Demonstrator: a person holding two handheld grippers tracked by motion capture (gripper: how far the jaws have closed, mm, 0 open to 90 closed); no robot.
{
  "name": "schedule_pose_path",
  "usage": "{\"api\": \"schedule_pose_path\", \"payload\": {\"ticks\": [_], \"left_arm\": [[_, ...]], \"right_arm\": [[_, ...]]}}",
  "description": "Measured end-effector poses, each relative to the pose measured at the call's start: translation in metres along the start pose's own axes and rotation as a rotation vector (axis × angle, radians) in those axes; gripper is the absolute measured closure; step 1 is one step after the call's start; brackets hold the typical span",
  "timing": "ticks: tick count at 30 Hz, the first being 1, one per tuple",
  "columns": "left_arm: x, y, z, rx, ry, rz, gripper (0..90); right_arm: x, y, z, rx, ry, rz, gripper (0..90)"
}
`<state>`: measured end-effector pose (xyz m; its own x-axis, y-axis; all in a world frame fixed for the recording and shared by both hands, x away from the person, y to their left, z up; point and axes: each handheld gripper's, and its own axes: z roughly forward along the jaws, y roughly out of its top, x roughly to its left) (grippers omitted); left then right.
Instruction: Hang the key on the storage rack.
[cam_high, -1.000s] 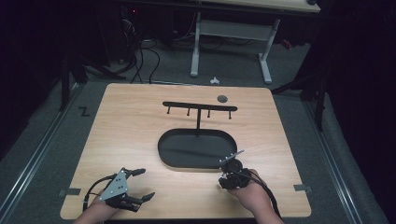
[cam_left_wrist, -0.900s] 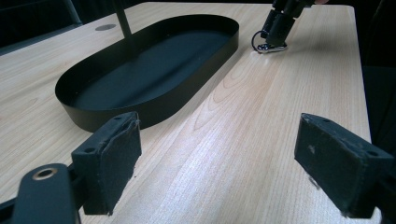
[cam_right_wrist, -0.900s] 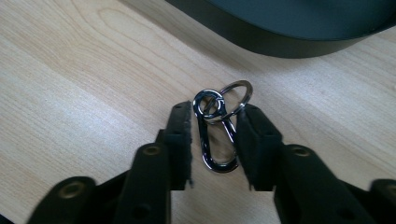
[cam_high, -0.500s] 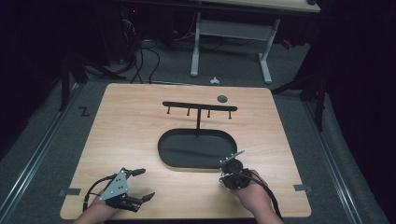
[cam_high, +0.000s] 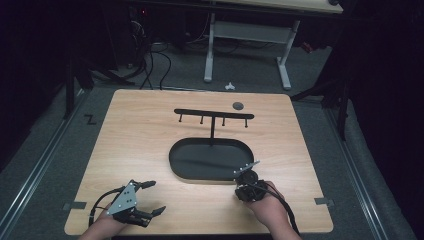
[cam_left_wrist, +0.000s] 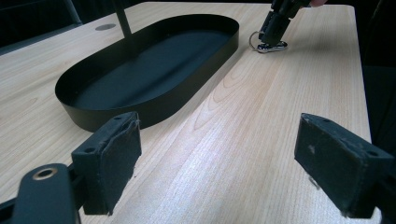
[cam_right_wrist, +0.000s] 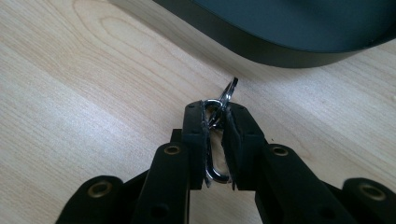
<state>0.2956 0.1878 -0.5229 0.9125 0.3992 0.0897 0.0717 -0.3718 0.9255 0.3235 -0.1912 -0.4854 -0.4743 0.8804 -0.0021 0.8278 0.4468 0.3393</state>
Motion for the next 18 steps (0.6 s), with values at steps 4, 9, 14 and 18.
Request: {"api": "schedule_pose_path", "payload": {"ticks": [4, 9, 14, 18], "left_arm": [[0.000, 0.000, 0.000, 0.000, 0.000, 0.000, 15.2], [0.000, 0.000, 0.000, 0.001, 0.001, 0.001, 15.2], [0.000, 0.000, 0.000, 0.001, 0.002, 0.001, 15.2], [0.000, 0.000, 0.000, 0.001, 0.002, 0.001, 15.2]], "right_arm": [[-0.002, -0.001, -0.002, -0.008, 0.009, 0.019, 87.9], [-0.004, -0.003, -0.004, -0.008, -0.004, 0.013, 88.0], [-0.008, -0.004, -0.003, -0.001, 0.007, 0.007, 88.1], [-0.010, -0.004, -0.002, 0.007, 0.021, 0.027, 88.1]]}}
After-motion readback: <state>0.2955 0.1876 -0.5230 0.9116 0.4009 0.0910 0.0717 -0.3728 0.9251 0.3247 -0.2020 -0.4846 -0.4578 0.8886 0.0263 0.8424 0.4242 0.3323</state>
